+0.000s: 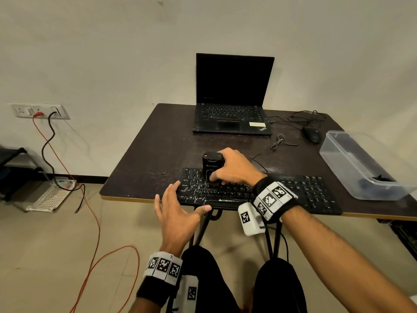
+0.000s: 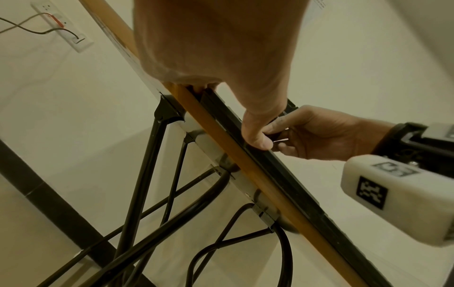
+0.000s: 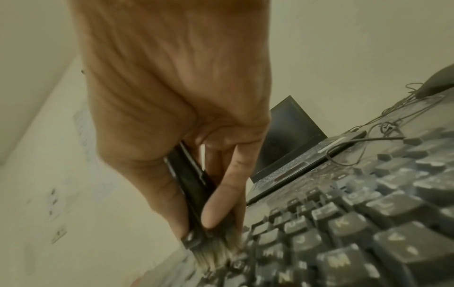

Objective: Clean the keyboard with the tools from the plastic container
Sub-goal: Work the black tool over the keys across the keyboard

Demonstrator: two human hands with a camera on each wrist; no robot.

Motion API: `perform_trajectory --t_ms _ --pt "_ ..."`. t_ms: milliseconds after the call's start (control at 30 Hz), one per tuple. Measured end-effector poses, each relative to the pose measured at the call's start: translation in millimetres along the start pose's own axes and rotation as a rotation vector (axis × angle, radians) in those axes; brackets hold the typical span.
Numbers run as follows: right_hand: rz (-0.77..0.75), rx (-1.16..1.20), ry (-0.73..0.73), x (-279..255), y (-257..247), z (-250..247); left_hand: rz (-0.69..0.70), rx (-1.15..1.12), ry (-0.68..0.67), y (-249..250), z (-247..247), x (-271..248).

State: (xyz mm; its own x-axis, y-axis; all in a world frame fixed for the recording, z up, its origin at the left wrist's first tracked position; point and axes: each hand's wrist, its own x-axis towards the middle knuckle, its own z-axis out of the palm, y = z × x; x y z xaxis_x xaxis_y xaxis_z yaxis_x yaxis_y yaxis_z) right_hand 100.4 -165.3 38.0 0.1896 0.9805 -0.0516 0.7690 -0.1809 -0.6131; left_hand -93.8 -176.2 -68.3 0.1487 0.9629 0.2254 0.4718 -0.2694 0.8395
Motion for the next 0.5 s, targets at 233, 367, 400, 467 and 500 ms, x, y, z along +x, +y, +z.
perform_trajectory --t_ms 233,367,400,467,500 --pt "-0.002 0.035 0.001 0 4 1 0.063 0.025 0.023 -9 3 2" --pt "0.015 0.034 -0.015 1 6 -1 0.055 0.018 0.020 -12 4 3" --pt "0.015 0.038 -0.051 0 6 -2 0.056 0.017 0.020 -12 3 3" --pt "0.034 0.033 -0.005 1 9 -5 0.053 0.022 0.013 -13 4 3" --pt "0.041 0.025 0.045 1 10 -5 0.055 0.022 0.013 -13 4 3"
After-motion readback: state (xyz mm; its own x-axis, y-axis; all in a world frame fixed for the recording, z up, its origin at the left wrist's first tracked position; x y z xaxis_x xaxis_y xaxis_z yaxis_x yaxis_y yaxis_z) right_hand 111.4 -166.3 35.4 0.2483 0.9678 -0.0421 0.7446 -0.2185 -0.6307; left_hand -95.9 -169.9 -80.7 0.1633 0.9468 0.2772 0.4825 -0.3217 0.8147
